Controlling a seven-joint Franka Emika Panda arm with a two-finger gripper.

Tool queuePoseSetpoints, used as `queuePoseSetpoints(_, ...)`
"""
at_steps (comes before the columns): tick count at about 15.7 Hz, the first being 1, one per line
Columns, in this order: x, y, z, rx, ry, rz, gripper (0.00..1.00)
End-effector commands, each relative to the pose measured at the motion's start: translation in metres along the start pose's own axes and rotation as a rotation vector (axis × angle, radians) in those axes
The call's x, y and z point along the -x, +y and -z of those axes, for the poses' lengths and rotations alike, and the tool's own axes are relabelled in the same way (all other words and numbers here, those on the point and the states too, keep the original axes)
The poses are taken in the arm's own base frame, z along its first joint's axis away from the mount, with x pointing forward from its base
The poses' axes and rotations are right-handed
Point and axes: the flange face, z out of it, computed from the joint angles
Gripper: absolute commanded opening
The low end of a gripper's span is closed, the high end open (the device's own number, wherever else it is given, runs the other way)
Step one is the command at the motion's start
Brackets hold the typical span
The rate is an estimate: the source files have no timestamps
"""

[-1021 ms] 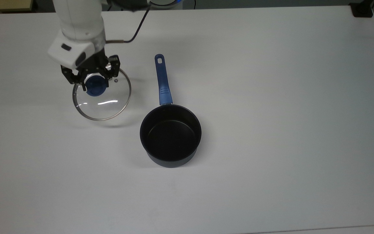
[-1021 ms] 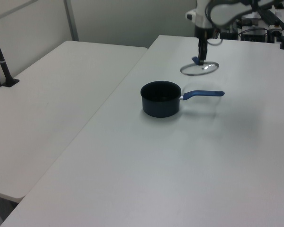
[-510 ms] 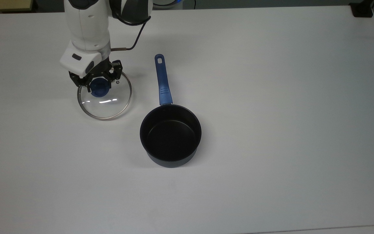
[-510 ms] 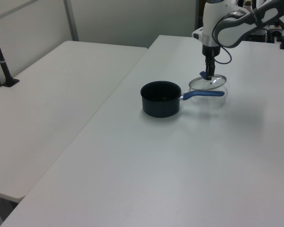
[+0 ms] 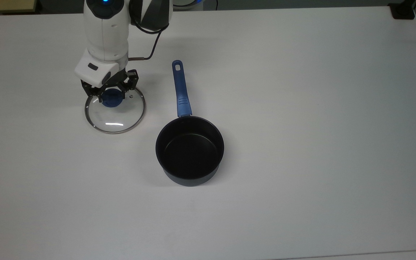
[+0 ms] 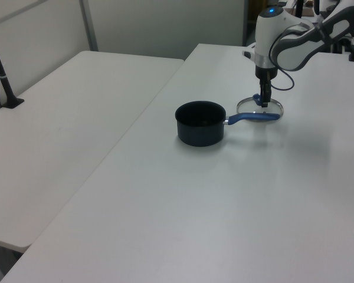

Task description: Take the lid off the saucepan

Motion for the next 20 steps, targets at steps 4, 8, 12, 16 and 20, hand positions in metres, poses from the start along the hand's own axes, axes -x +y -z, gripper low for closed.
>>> queuePoseSetpoints(4, -0.001, 0.002, 0.012, 0.021, 0.0, -0.04, 1.0)
queuePoseSetpoints(8, -0.007, 0.026, 0.059, 0.023, -0.04, -0.145, 1.0)
queuePoseSetpoints(12, -0.008, 0.038, 0.106, 0.024, -0.067, -0.171, 1.0)
queuePoseSetpoints(16, -0.019, 0.046, 0.176, -0.073, -0.023, -0.257, 1.0)
queuePoseSetpoints(20, -0.027, 0.004, 0.214, -0.093, -0.048, -0.383, 1.0)
